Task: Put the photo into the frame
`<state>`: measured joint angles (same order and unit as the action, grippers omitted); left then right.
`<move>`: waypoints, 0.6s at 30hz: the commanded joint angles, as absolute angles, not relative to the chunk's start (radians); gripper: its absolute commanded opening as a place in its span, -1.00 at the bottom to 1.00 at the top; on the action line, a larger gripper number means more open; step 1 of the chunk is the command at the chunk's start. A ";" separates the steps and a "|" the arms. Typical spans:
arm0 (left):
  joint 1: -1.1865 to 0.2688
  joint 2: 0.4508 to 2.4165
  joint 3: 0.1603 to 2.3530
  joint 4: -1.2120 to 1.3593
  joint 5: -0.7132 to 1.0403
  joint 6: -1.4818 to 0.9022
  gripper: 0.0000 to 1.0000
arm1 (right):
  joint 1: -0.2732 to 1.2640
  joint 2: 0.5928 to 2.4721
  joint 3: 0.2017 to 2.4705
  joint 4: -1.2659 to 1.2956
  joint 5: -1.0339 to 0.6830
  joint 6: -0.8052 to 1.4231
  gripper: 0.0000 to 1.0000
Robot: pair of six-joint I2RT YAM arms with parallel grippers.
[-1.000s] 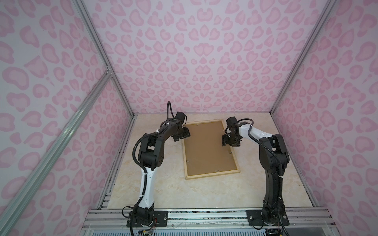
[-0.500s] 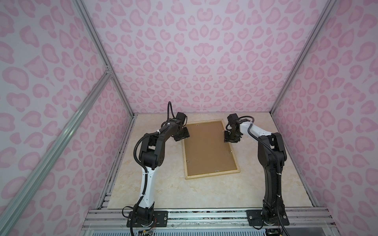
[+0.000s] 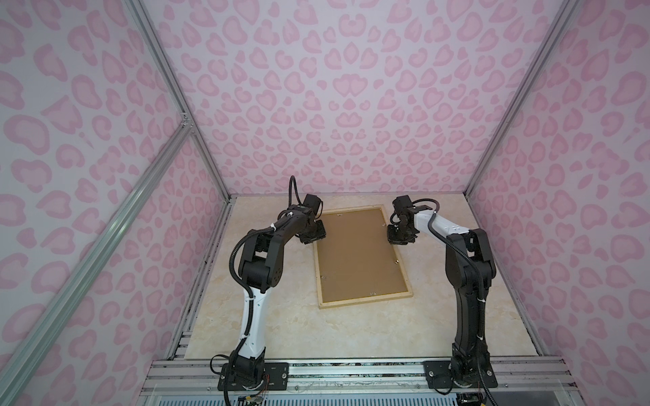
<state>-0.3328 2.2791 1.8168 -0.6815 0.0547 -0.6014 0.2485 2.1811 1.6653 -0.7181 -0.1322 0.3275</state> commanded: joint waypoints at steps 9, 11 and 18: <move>-0.324 2.287 1.855 -0.741 0.030 -0.608 -0.38 | 0.248 2.207 1.635 -0.779 -0.116 0.336 -0.71; -0.315 2.291 1.855 -0.735 0.039 -0.617 -0.42 | 0.246 2.209 1.635 -0.779 -0.119 0.336 -0.72; -0.313 2.313 1.872 -0.708 0.099 -0.623 -0.64 | 0.247 2.207 1.631 -0.775 -0.130 0.335 -0.74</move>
<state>-0.3141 2.2944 1.8629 -0.7158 0.0658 -0.6041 0.2466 2.1761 1.6512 -0.7040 -0.1402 0.3176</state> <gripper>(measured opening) 0.192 0.156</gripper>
